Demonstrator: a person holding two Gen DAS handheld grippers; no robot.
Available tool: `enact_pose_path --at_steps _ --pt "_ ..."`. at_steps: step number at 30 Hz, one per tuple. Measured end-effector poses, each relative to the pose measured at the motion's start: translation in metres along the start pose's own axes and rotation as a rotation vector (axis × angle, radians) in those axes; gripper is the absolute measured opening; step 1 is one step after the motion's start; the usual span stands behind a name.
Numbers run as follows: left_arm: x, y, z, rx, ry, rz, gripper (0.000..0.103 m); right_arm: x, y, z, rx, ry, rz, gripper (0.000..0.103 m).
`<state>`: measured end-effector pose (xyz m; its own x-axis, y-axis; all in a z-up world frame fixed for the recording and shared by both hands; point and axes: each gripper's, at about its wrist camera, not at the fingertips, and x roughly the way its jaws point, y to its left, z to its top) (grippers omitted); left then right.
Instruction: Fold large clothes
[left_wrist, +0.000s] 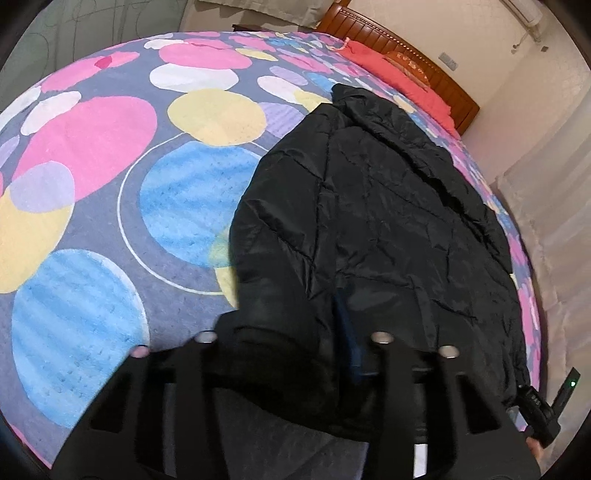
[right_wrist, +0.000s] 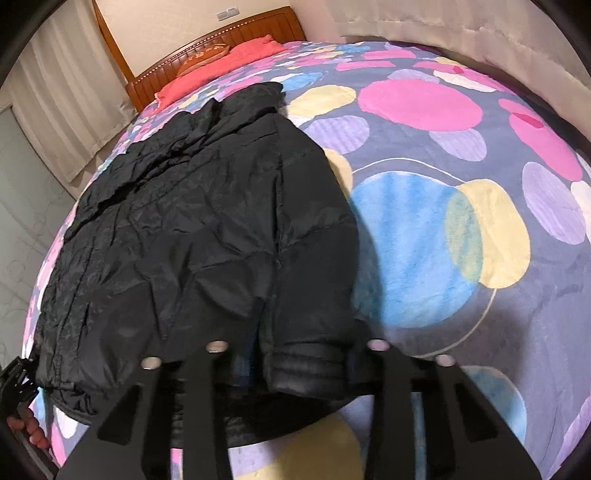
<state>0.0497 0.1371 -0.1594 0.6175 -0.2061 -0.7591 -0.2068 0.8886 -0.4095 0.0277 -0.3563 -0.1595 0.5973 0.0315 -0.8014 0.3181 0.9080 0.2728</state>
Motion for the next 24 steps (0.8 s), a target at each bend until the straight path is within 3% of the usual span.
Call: enact_pose_path --at_steps 3,7,18,24 --pt "-0.003 -0.003 0.002 0.011 -0.002 -0.024 0.021 -0.004 -0.001 0.001 0.007 0.003 0.031 0.022" --pt "-0.016 -0.001 0.005 -0.001 -0.017 -0.075 0.017 -0.014 -0.007 0.002 0.049 0.006 0.103 0.016" --pt "-0.065 0.011 0.0 -0.04 -0.047 -0.202 0.014 -0.056 -0.008 -0.003 0.086 -0.01 0.261 0.014" --pt "-0.089 -0.009 0.024 -0.012 -0.112 -0.282 0.013 -0.07 -0.007 0.017 0.142 -0.035 0.399 0.014"
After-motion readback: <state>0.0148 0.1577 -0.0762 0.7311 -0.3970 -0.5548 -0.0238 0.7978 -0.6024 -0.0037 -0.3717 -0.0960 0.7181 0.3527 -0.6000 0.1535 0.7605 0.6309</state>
